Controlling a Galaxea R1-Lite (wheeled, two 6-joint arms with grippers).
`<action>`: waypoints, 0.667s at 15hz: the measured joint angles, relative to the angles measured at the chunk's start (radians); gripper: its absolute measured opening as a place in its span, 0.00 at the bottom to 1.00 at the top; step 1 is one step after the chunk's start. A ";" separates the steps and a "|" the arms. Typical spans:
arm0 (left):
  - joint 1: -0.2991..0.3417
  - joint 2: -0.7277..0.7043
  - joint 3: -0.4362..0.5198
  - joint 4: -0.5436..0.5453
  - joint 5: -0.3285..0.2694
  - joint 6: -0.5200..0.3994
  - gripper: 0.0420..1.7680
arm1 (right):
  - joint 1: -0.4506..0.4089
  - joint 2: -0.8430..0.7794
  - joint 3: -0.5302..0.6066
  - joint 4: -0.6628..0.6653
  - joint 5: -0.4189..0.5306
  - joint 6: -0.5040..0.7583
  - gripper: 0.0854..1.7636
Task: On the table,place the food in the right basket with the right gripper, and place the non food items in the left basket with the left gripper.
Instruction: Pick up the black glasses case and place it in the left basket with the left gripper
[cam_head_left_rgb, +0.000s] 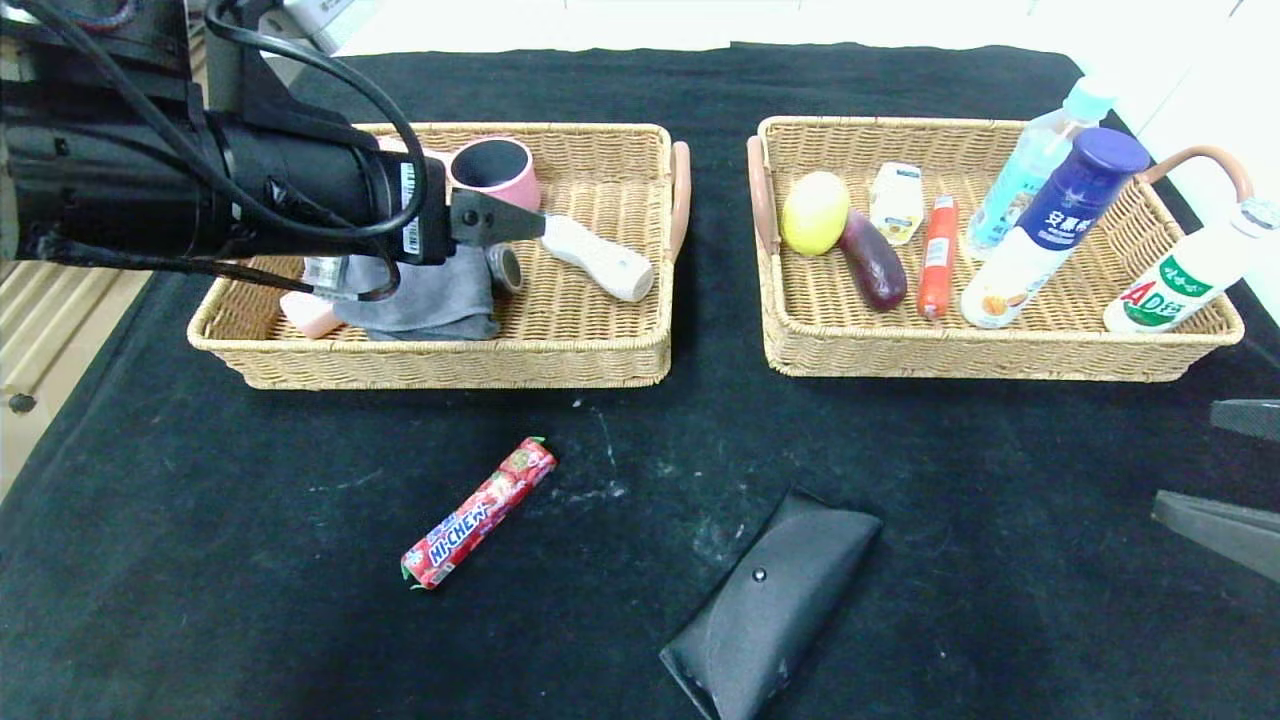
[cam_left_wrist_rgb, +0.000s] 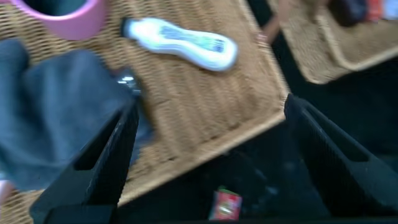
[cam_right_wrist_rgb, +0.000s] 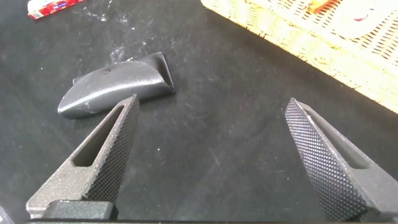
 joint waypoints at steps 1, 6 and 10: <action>-0.042 -0.014 0.022 0.000 0.012 0.000 0.96 | 0.000 0.000 0.000 0.000 0.000 0.000 0.97; -0.241 -0.062 0.122 -0.001 0.109 0.000 0.96 | 0.000 0.000 -0.001 0.000 -0.001 0.000 0.97; -0.353 -0.079 0.210 -0.003 0.144 -0.012 0.96 | 0.000 -0.001 -0.001 0.000 -0.001 0.001 0.97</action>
